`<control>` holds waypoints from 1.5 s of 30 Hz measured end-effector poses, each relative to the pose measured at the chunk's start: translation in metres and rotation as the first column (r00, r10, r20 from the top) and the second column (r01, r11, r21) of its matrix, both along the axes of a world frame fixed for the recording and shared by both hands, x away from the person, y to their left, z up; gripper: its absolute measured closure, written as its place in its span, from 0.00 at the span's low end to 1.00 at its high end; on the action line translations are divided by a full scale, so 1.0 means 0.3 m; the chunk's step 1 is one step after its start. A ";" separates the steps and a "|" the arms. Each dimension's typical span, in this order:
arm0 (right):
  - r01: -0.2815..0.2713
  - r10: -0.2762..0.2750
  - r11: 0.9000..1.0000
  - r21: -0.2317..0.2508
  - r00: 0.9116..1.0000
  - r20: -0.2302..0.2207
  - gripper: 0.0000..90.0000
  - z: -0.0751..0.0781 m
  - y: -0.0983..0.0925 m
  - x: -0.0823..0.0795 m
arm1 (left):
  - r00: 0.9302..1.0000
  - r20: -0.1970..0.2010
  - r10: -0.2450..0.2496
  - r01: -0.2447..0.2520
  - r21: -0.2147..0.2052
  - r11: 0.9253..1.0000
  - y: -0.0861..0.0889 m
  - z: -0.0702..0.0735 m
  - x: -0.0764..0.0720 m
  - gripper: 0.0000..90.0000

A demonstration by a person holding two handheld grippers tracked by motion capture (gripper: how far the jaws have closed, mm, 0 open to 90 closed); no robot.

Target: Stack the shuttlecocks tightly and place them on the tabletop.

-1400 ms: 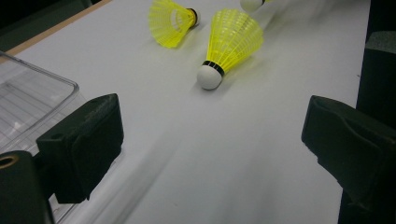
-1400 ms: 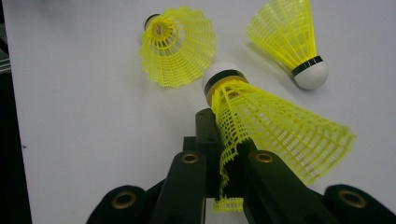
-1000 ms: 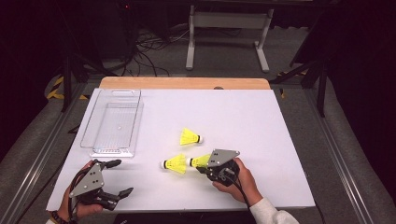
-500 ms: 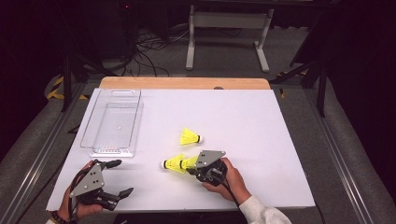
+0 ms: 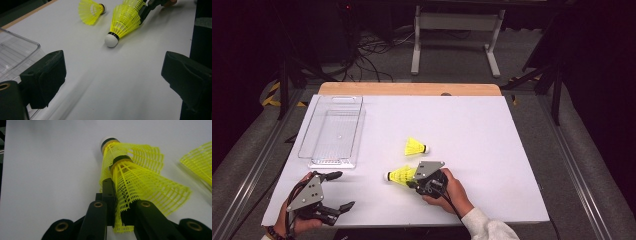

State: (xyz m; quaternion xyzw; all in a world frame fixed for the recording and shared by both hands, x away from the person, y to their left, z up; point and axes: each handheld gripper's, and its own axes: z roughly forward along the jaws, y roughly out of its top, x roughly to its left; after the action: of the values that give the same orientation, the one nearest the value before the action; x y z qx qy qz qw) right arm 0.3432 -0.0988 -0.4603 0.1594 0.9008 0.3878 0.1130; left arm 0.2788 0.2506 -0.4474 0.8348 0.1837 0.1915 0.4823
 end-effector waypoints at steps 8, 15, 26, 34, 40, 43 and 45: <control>-0.007 0.007 1.000 -0.010 1.000 0.000 0.90 -0.009 0.004 0.001 | 1.000 -0.003 0.000 0.000 0.000 1.000 -0.003 -0.001 0.003 0.08; -0.011 0.011 1.000 -0.018 1.000 0.014 0.83 -0.005 0.002 -0.005 | 1.000 -0.005 0.001 -0.001 -0.001 1.000 -0.002 -0.001 0.003 0.08; 0.023 -0.023 1.000 -0.001 0.999 0.040 0.75 0.041 -0.054 -0.009 | 1.000 0.000 0.006 -0.006 -0.002 1.000 0.000 0.001 0.000 0.08; 0.025 -0.025 1.000 -0.001 0.998 0.050 0.71 0.069 -0.095 -0.030 | 1.000 0.000 0.006 -0.006 -0.001 1.000 0.001 0.002 0.000 0.08; 0.021 -0.021 1.000 -0.001 0.998 0.055 0.69 0.079 -0.112 -0.036 | 1.000 0.002 0.006 -0.006 -0.002 1.000 0.002 0.002 0.001 0.08; 0.022 -0.022 1.000 0.000 0.998 0.059 0.69 0.089 -0.120 -0.040 | 1.000 0.004 0.005 -0.005 -0.001 1.000 0.002 0.003 -0.001 0.08; 0.028 -0.028 1.000 0.001 0.997 0.067 0.71 0.095 -0.126 -0.043 | 1.000 0.003 0.006 -0.006 -0.005 1.000 0.004 0.004 -0.002 0.08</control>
State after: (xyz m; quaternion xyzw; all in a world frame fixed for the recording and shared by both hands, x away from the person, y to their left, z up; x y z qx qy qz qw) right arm 0.3303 -0.1365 -0.4318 0.1589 0.8941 0.3915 0.1485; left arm 0.2783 0.2518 -0.4463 0.8328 0.1858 0.1938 0.4841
